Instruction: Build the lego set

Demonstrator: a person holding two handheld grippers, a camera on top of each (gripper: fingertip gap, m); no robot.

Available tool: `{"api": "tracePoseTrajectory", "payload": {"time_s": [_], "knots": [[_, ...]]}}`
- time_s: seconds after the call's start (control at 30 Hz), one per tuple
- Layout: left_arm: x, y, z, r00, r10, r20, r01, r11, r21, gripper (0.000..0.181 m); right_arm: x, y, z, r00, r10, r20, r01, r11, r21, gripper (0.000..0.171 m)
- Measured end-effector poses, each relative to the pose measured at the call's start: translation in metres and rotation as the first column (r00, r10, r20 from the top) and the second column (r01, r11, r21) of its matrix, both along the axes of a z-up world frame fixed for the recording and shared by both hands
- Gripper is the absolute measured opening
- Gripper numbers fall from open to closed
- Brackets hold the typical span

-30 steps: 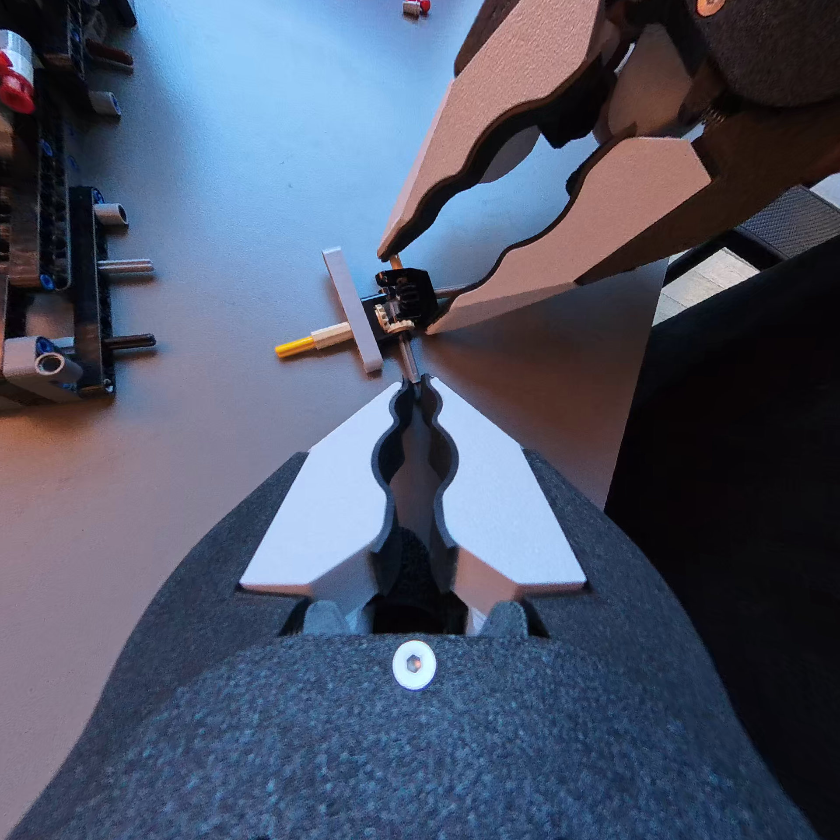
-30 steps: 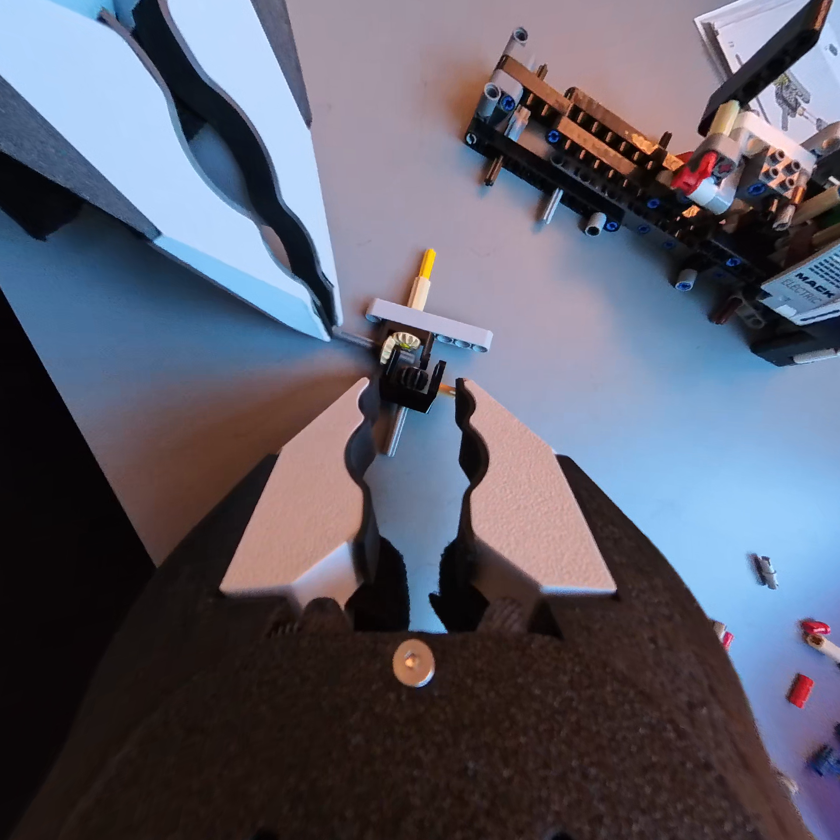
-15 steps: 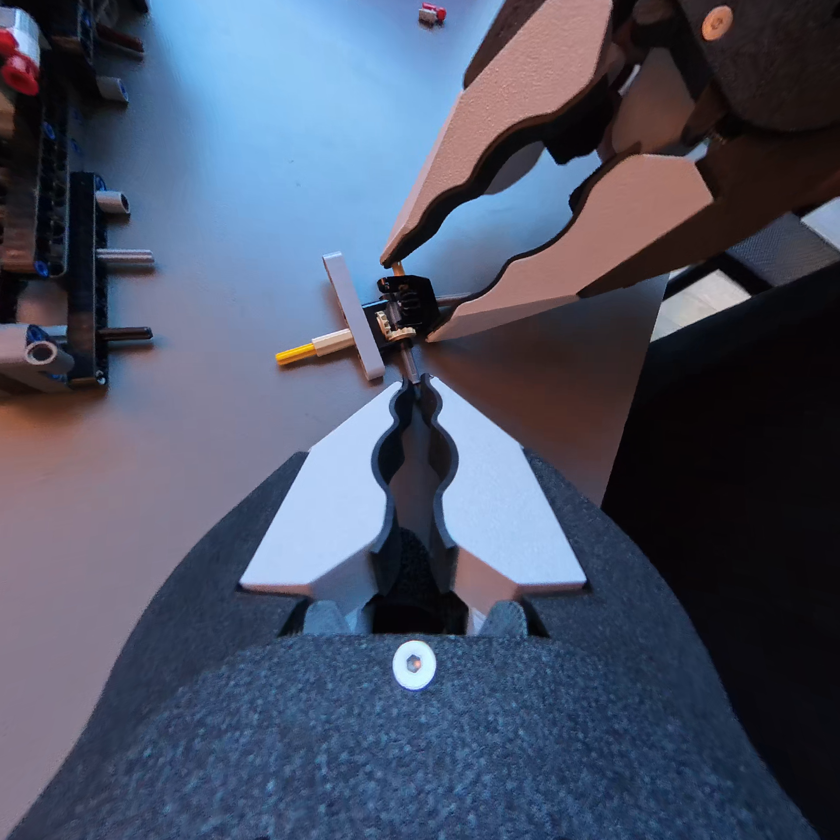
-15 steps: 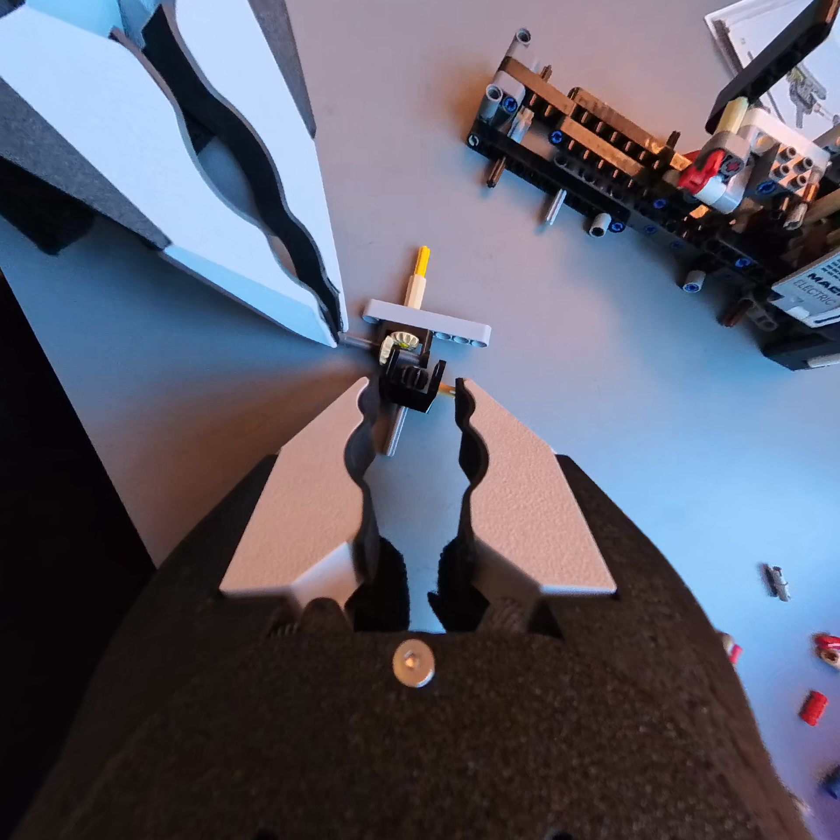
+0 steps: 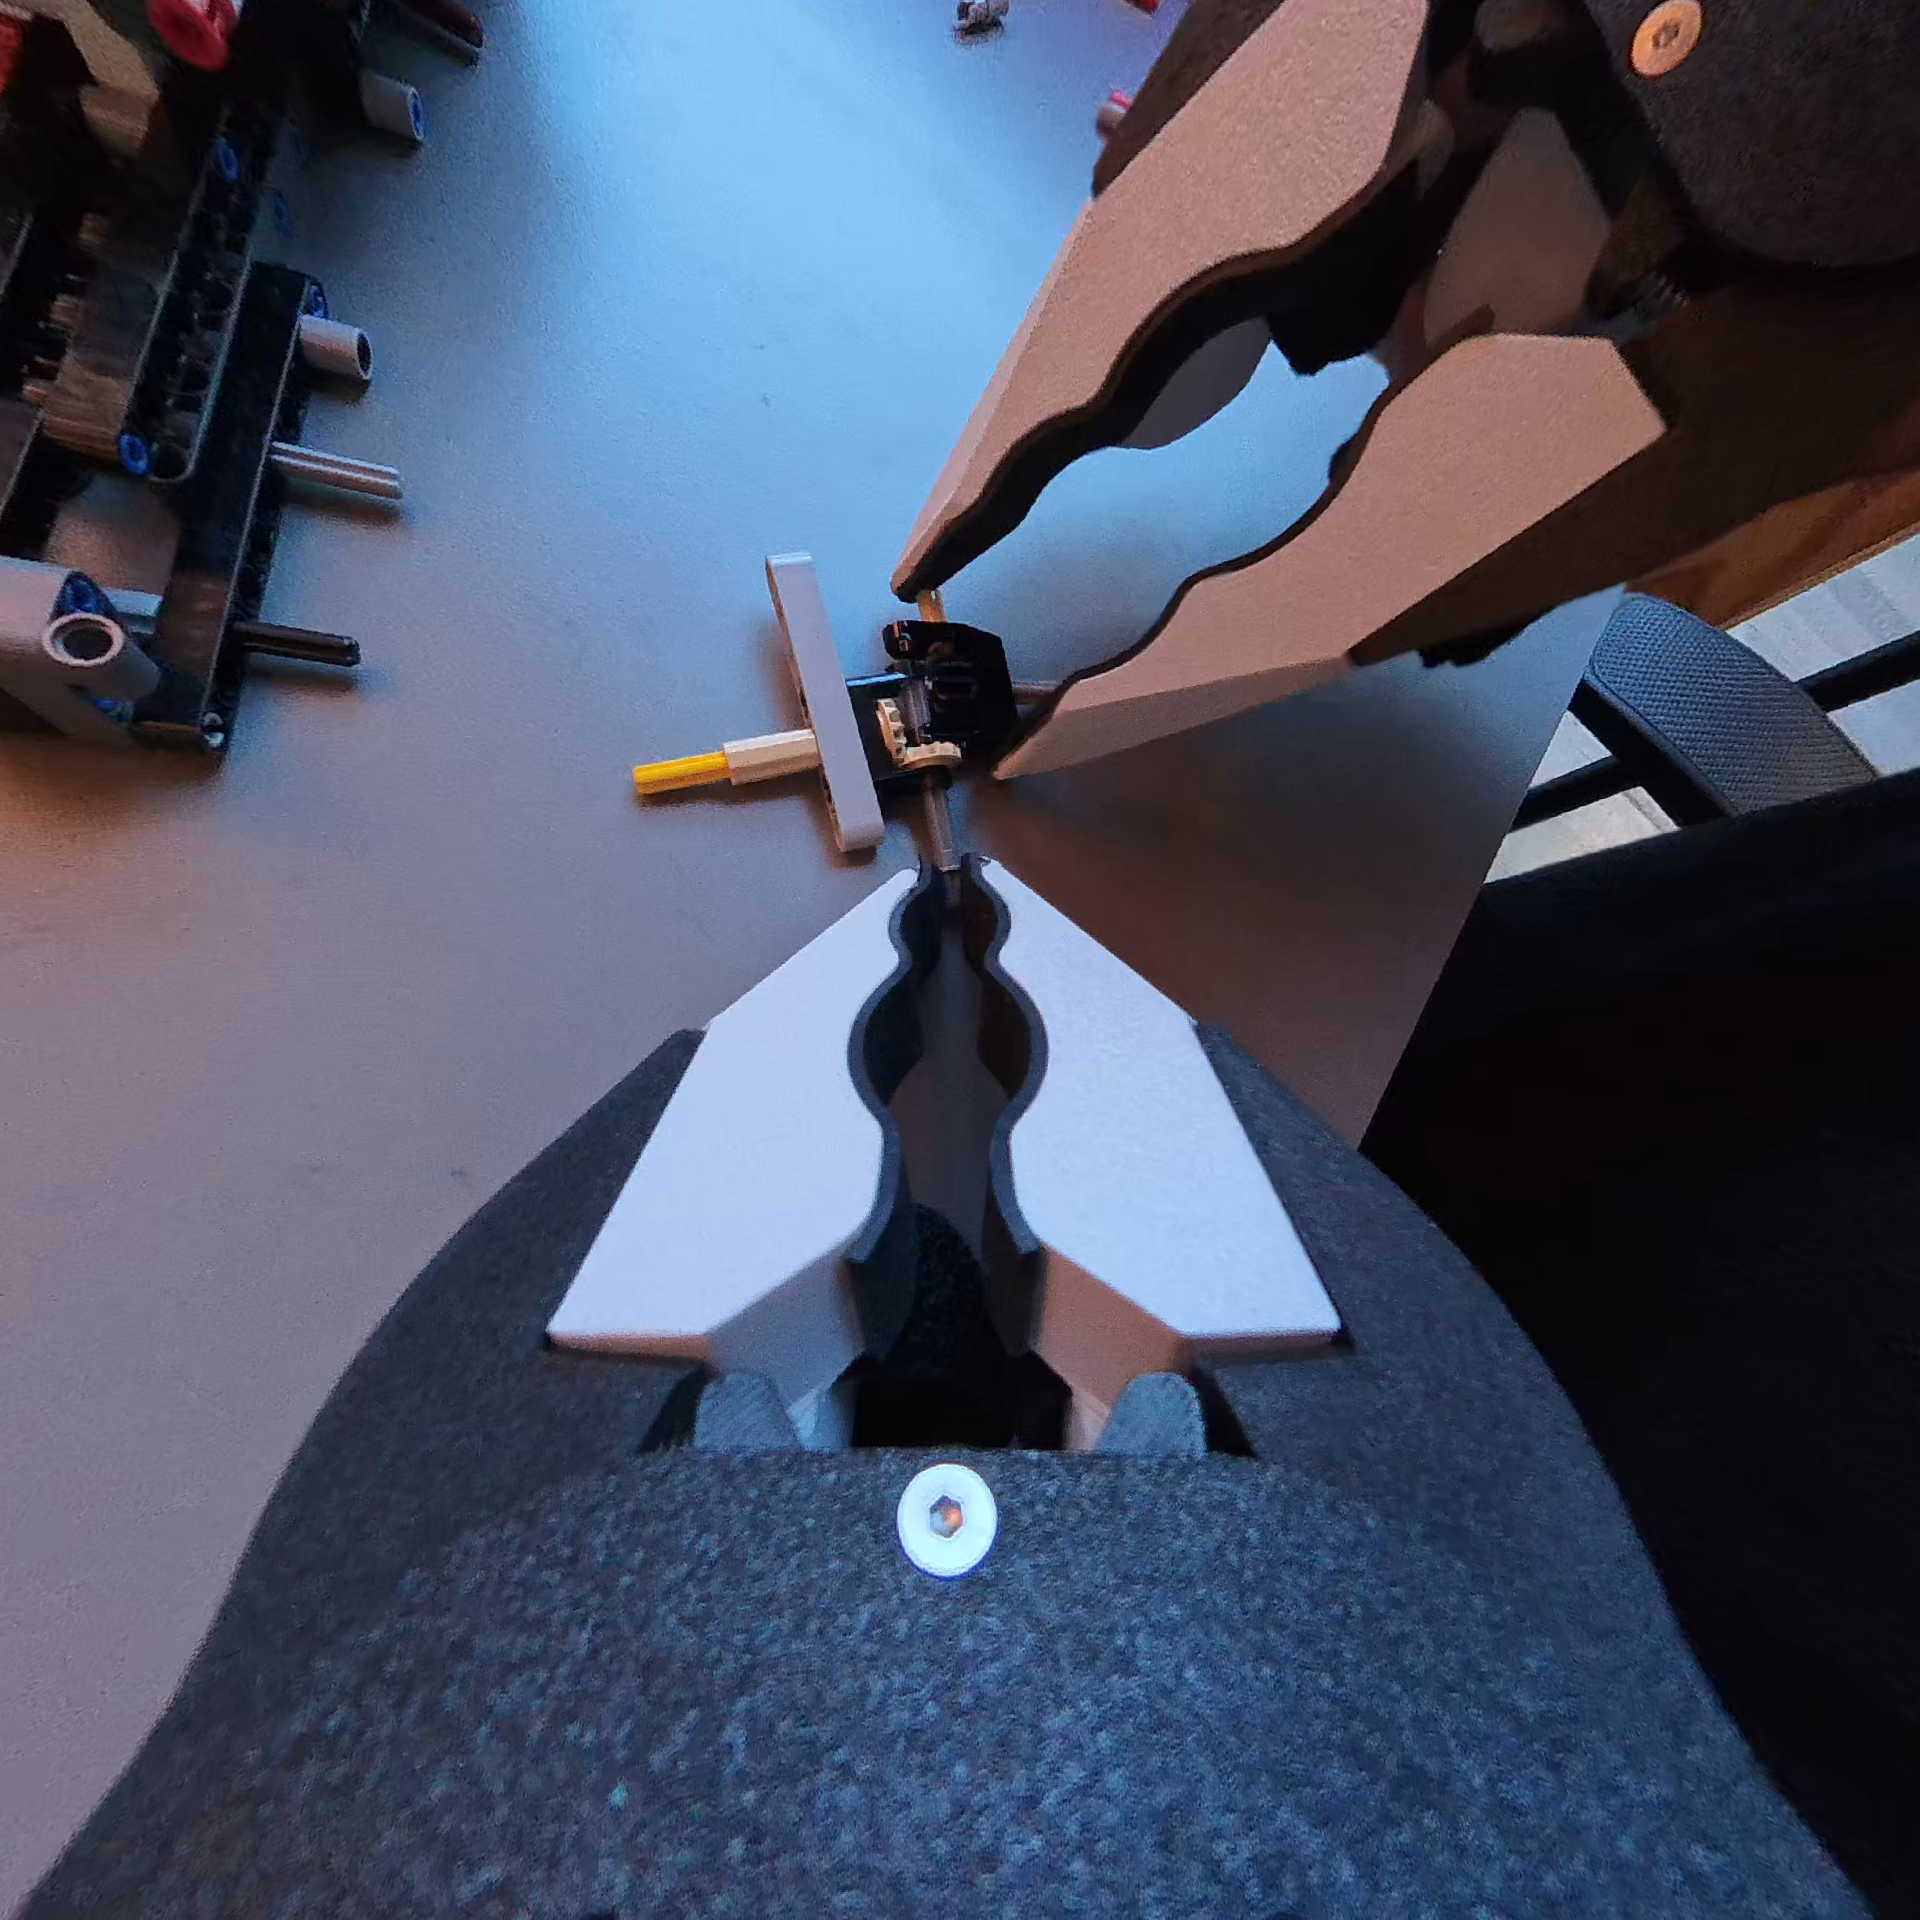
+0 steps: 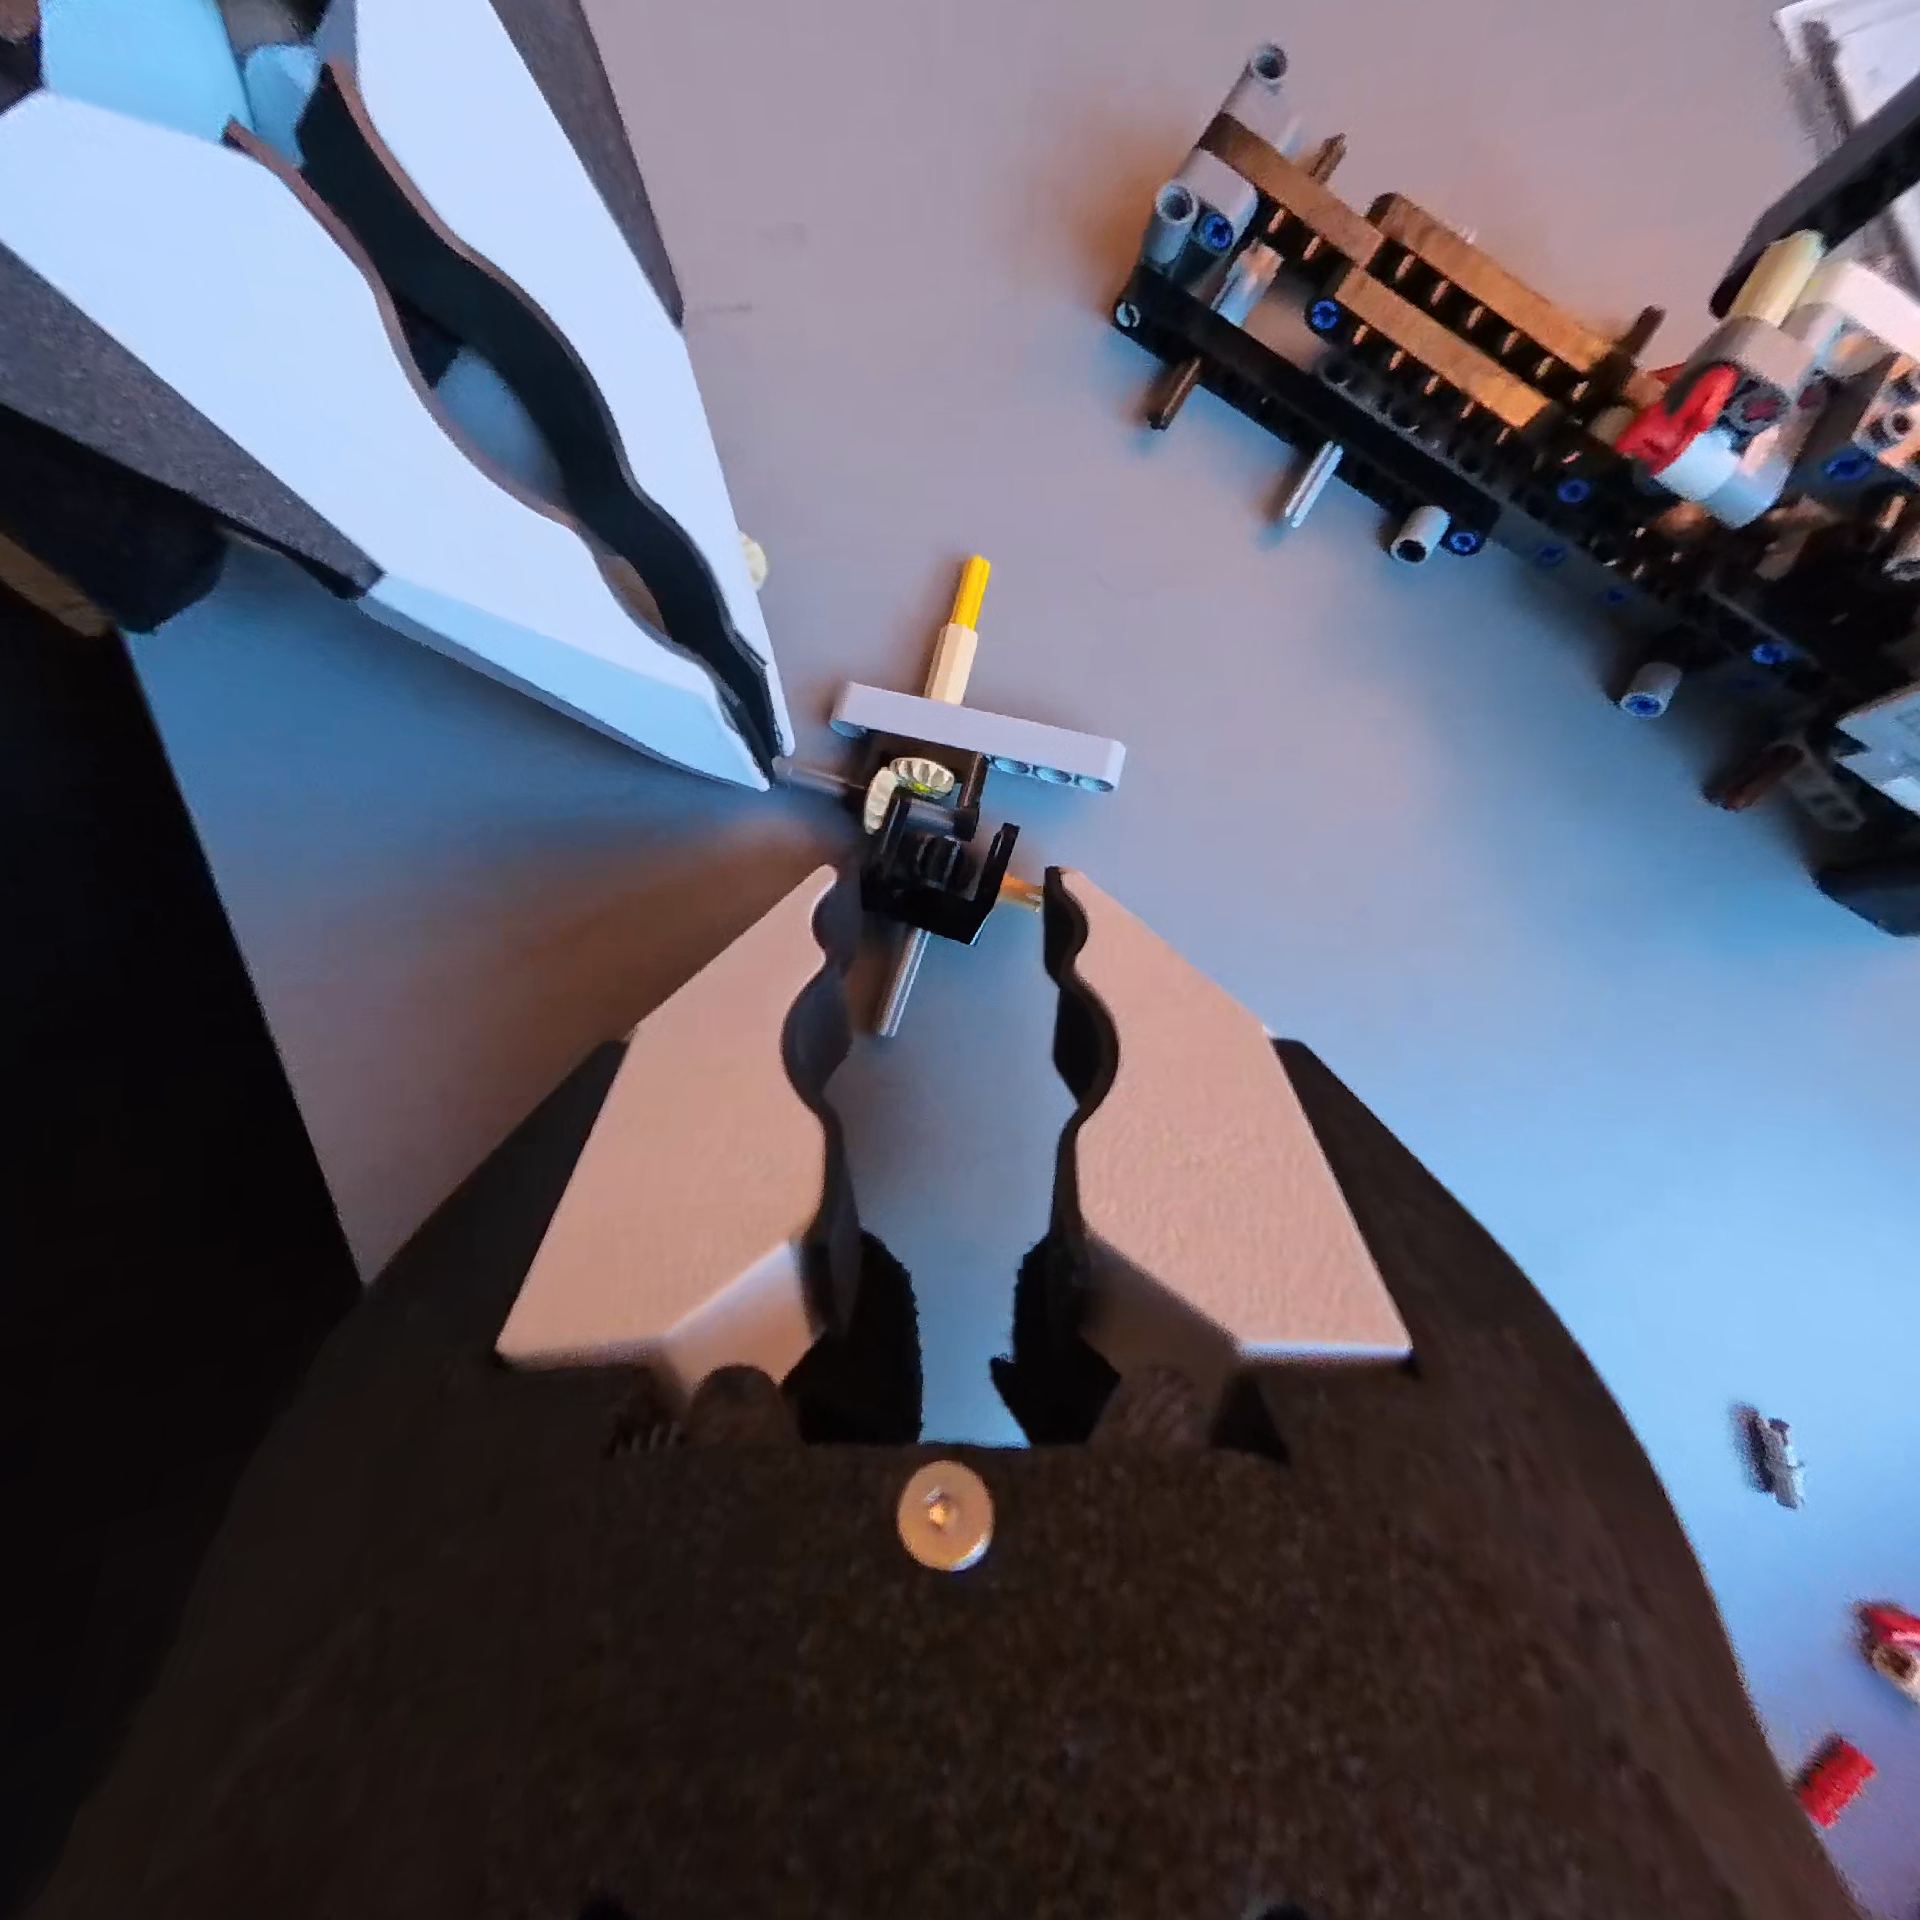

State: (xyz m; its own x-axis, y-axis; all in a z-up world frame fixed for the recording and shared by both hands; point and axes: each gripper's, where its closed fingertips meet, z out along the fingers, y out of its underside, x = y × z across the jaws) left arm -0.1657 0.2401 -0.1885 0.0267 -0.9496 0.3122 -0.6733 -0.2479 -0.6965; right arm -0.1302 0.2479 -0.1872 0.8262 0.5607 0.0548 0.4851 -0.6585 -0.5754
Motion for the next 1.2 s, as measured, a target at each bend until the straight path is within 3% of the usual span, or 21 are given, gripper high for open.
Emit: {"api": "tracePoseTrajectory", "payload": {"time_s": [0.13,0.3,0.43,0.53,0.63,0.9,1.2], "knots": [[0.0,-0.005,0.0,1.0,-0.025,0.002,0.025,0.999,-0.033,0.001,-0.01,0.0,0.015,0.986,0.01,-0.166,-0.018,0.999,-0.05,0.045],[0.0,-0.005,0.0,1.0,-0.031,0.001,0.032,0.999,-0.032,0.001,-0.006,-0.003,0.014,0.954,0.188,-0.235,-0.197,0.98,-0.014,0.043],[0.0,-0.003,0.0,1.0,-0.023,0.001,0.023,1.0,-0.02,0.001,-0.008,-0.01,0.008,0.905,0.231,-0.358,-0.266,0.963,-0.052,0.041],[0.0,-0.003,0.0,1.0,-0.025,0.001,0.025,0.999,-0.021,0.001,0.001,-0.004,0.008,0.918,0.291,-0.271,-0.298,0.955,0.017,0.033],[0.0,-0.004,0.0,0.999,-0.032,0.002,0.032,0.999,-0.023,0.001,0.018,0.023,0.026,0.928,0.311,-0.204,-0.272,0.942,0.199,0.026],[-0.003,-0.008,0.0,0.995,-0.102,-0.001,0.102,0.995,-0.011,0.001,0.006,0.017,0.025,0.75,0.408,-0.52,-0.421,0.901,0.1,0.027],[-0.015,-0.013,-0.001,0.942,-0.326,-0.08,0.331,0.943,0.044,0.001,0.006,-0.001,0.005,0.708,0.577,-0.408,-0.621,0.783,0.031,0.017]]}}
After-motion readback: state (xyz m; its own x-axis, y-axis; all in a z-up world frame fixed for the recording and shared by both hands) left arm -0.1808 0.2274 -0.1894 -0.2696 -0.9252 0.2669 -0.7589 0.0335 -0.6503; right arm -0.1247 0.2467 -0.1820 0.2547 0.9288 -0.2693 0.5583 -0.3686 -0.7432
